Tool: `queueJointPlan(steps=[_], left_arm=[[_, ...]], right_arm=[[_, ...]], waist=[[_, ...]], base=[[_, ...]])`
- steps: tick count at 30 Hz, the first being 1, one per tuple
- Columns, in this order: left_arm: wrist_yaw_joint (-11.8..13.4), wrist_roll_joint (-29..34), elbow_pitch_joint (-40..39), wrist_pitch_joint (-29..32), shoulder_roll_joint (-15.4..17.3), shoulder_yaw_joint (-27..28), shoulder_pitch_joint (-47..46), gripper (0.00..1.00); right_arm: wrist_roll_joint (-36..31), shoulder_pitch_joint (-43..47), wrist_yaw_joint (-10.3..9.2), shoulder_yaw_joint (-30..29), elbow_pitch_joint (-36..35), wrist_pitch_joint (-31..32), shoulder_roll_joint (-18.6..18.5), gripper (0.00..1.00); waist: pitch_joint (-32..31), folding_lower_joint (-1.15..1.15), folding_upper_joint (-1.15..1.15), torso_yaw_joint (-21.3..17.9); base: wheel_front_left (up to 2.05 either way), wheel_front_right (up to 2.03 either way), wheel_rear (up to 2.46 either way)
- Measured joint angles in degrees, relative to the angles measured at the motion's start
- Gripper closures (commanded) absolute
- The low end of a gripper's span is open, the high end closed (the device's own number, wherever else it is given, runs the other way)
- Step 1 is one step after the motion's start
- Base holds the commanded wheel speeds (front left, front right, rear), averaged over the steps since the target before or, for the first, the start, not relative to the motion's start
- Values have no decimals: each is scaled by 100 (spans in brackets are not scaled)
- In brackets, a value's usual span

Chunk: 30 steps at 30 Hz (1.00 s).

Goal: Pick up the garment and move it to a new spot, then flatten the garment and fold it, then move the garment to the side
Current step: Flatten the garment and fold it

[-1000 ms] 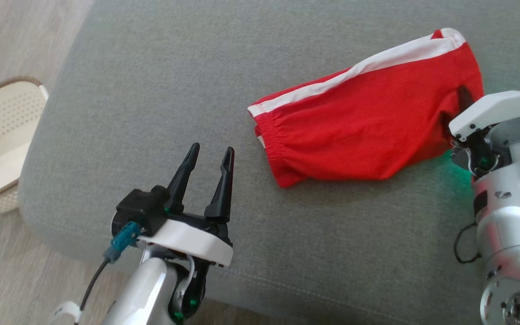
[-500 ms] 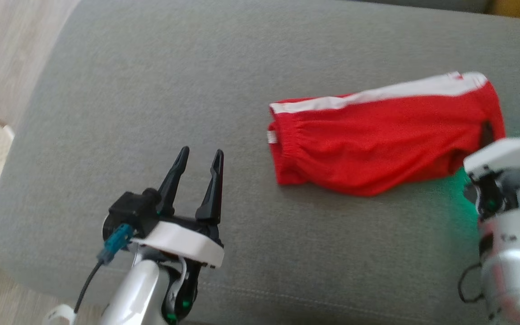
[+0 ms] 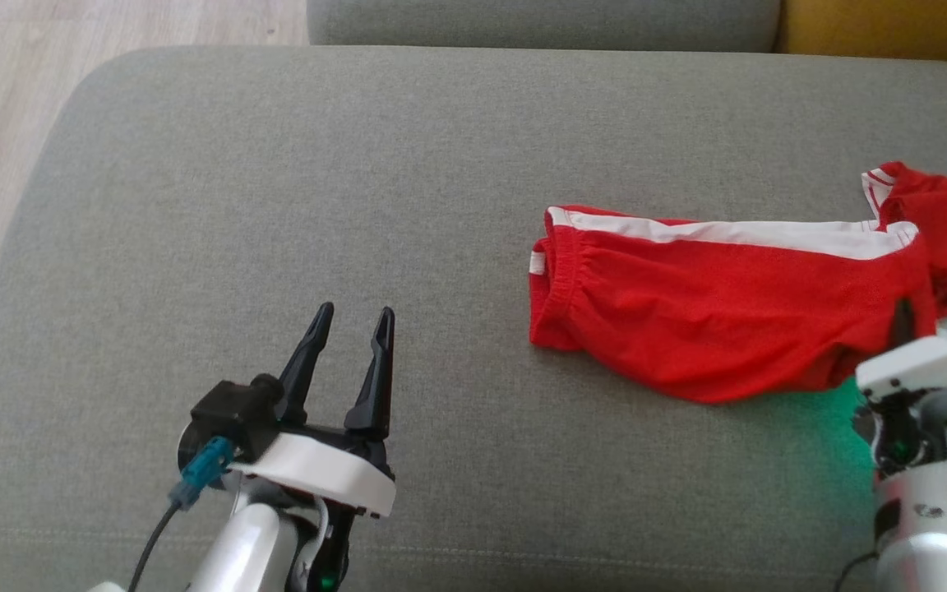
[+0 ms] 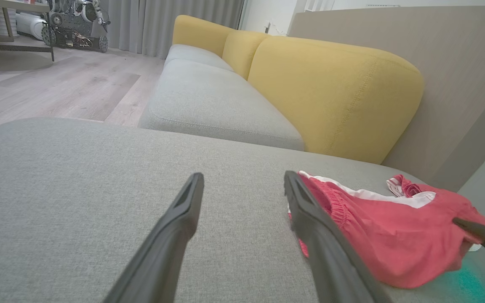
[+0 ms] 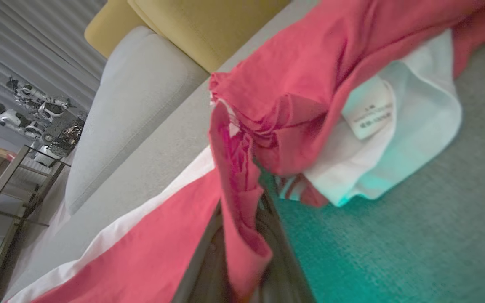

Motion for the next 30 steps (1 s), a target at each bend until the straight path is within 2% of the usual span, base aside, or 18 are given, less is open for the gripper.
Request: queueJointPlan(steps=[4,9,10,16,19,24,30], left_arm=[[-25,0,31,0,0,-18,-1,0],[-42,8,115,0,0,-18,23,0],[-42,8,115,0,0,-18,23,0],[-43,7,152,0,1,37,206,0],[-43,7,158,0,2,49,287,0],[-43,7,163,0,2,38,291,0],[-42,-10,163,0,3,-1,291,0]], right_arm=[[108,-30,0,439,-70,-289,1,100],[973,-88,0,1664,-437,-534,-2,100],[973,-88,0,1664,-437,-534,-2,100],[1811,176,0,2899,-1047,-678,-1,100],[2027,386,0,3430,-1251,-714,1,100],[2372,486,0,4039,-1406,-733,-3,100],[2416,485,0,4571,-1374,-825,-4,100]], waist=[[-19,0,0,26],[-143,0,0,206],[-143,0,0,206],[-299,0,0,426],[-349,0,0,535],[-388,0,0,712],[-359,0,0,910]], base=[[0,0,0],[0,0,0],[0,0,0],[0,0,0],[0,0,0],[0,0,0],[0,0,0]])
